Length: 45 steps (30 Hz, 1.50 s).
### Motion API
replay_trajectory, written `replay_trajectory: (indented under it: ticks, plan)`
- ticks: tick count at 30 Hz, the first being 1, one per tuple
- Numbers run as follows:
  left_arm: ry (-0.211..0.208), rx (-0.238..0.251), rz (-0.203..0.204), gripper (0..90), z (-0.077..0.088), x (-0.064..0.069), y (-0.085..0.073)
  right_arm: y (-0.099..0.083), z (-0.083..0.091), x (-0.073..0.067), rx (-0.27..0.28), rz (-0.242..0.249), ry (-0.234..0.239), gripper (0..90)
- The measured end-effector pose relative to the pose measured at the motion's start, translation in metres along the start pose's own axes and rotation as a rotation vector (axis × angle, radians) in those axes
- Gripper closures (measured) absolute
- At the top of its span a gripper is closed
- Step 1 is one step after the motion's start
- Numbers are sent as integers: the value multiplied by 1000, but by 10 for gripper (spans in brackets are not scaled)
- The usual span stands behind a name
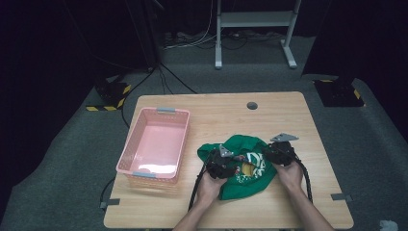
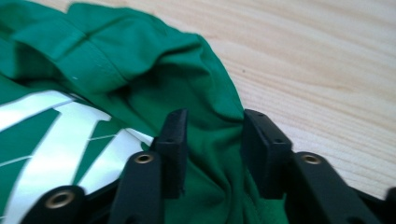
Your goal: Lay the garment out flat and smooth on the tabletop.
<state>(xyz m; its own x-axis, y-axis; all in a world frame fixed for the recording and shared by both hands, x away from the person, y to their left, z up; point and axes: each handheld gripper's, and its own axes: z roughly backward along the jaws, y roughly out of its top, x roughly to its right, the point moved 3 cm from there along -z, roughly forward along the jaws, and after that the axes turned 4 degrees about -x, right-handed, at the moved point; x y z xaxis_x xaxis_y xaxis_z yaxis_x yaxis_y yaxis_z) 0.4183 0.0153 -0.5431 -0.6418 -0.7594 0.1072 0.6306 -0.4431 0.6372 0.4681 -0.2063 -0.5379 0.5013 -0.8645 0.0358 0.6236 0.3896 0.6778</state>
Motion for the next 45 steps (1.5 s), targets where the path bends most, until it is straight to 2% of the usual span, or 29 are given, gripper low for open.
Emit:
replay_trajectory:
  ticks: [5,7,14,16,20,23,24,26,28,31,34,36,40,43,45]
  plan:
    - [2,-13,-16,872,3,-6,-2,-6,-8,4,-45,18,7,845]
    - [8,-13,-12,881,7,-9,-3,-5,-8,5,-41,18,3,885]
    - [39,34,29,884,34,-25,-11,-5,0,14,-12,-21,-16,891]
    - [47,42,53,884,41,-30,-19,-6,2,19,0,-36,-23,891]
    - [51,52,125,884,52,-39,-42,-9,4,29,1,-76,-42,891]
    - [45,42,151,880,53,-40,-52,-11,1,33,-10,-101,-44,887]
    - [45,46,158,864,54,-40,-53,-11,1,32,-15,-102,-58,855]
    - [26,74,181,757,56,-40,-52,-10,1,30,-6,-107,-41,780]
    - [37,92,192,644,56,-42,-47,-7,3,23,15,-91,-31,730]
    - [49,93,200,575,51,-43,-39,-1,8,10,52,-47,3,677]
    - [80,62,183,535,42,-45,-30,2,10,-4,65,4,29,648]
    - [100,38,180,527,35,-48,-23,3,6,-12,41,28,35,611]
    - [122,18,179,546,26,-54,-15,0,-4,-14,-8,32,33,581]
    - [132,-5,156,632,20,-56,-10,-3,-11,-13,-50,37,28,587]
    - [129,-35,142,708,15,-56,-8,-3,-11,-13,-51,47,25,636]
